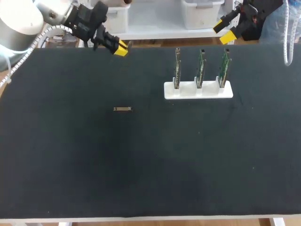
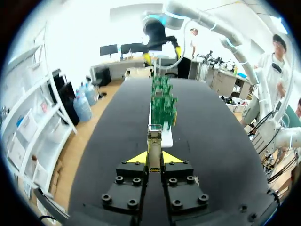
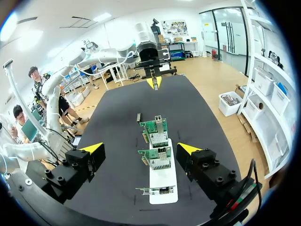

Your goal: Pick up the optical module with the left hand, and insert it into the network port with the right hand.

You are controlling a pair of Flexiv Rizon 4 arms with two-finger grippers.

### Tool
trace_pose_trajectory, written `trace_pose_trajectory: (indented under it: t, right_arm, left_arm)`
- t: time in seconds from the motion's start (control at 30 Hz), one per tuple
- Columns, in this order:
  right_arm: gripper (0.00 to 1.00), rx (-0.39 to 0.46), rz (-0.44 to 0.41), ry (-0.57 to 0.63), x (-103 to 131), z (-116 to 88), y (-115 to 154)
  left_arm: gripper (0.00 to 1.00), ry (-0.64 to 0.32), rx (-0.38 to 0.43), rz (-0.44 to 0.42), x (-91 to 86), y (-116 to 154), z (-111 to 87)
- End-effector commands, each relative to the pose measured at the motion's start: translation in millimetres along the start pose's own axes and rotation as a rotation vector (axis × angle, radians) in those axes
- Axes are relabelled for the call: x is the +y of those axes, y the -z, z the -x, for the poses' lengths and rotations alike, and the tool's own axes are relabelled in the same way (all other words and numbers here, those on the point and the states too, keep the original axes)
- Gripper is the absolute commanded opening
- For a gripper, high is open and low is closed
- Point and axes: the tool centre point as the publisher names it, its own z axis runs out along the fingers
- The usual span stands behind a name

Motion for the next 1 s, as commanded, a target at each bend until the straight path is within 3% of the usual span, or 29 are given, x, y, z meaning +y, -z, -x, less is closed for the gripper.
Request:
trace_pose_trajectory:
  t: [0.03,0.23,0.43,0.87,1.0]
  right_arm:
    - [1.0,0.003,0.403,0.0,-8,2,2]
    - [1.0,0.003,0.403,0.0,-8,2,2]
    - [1.0,0.003,0.403,0.0,-8,2,2]
    - [1.0,0.003,0.403,0.0,-8,2,2]
    - [1.0,0.003,0.403,0.0,-8,2,2]
  left_arm:
    - [0.0,-0.039,-0.078,0.0,7.7,-3,6.4]
    - [0.0,-0.081,-0.227,-0.011,14.8,-5,30.5]
    - [0.0,-0.097,-0.31,-0.046,20.2,-17,49.0]
    - [0.0,-0.146,-0.349,-0.026,28.4,-21,93.5]
    - [0.0,-0.116,-0.355,-0.004,28.3,-22,101.0]
